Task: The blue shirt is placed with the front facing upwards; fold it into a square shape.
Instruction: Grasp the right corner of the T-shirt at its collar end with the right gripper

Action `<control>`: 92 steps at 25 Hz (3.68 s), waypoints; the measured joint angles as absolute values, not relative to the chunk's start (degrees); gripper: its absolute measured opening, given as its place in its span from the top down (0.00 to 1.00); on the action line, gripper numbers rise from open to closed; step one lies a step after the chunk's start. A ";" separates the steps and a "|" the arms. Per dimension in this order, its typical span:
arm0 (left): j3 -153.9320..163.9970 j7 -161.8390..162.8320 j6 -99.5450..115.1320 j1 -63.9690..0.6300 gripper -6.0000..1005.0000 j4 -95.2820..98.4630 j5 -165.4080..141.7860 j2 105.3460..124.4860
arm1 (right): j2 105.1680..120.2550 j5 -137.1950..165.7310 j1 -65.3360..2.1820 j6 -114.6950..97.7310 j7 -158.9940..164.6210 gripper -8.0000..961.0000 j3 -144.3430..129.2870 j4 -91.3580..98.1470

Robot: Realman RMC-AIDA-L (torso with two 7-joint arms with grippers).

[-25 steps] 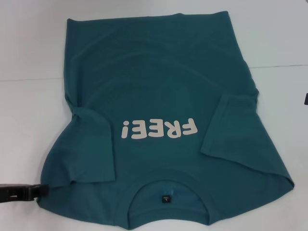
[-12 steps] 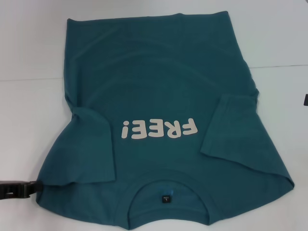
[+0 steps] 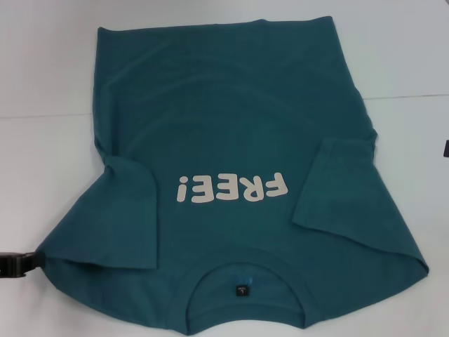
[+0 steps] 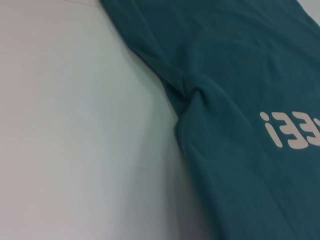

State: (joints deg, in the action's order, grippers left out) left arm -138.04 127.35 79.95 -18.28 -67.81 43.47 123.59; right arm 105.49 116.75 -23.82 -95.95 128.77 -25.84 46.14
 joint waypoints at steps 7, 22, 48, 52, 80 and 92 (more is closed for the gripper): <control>-141.09 127.39 82.83 -18.49 0.99 -69.64 43.44 123.43 | 105.02 119.54 -24.47 -96.60 130.41 0.12 -25.85 46.60; -144.13 127.45 85.08 -18.61 0.99 -70.80 42.60 121.77 | 104.80 125.86 -29.59 -97.18 134.71 0.12 -26.19 46.80; -141.24 126.73 87.21 -22.51 0.99 -71.16 41.34 122.19 | 103.34 149.70 -37.30 -101.23 149.54 0.12 -32.57 41.95; -141.23 126.60 86.59 -22.52 0.99 -71.01 41.30 122.44 | 104.04 149.73 -36.53 -99.57 148.39 0.12 -32.76 40.51; -141.24 125.50 85.78 -23.58 0.99 -68.71 41.31 122.93 | 107.15 149.85 -36.11 -93.01 146.80 0.12 -36.30 38.16; -141.23 125.35 85.78 -24.53 0.99 -67.32 41.31 122.59 | 107.23 149.86 -36.64 -91.83 146.68 0.12 -36.38 37.97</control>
State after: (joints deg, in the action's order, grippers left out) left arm -141.23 125.35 85.78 -24.53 -67.32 41.31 122.59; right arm 107.23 149.86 -36.64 -91.83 146.68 -36.38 37.97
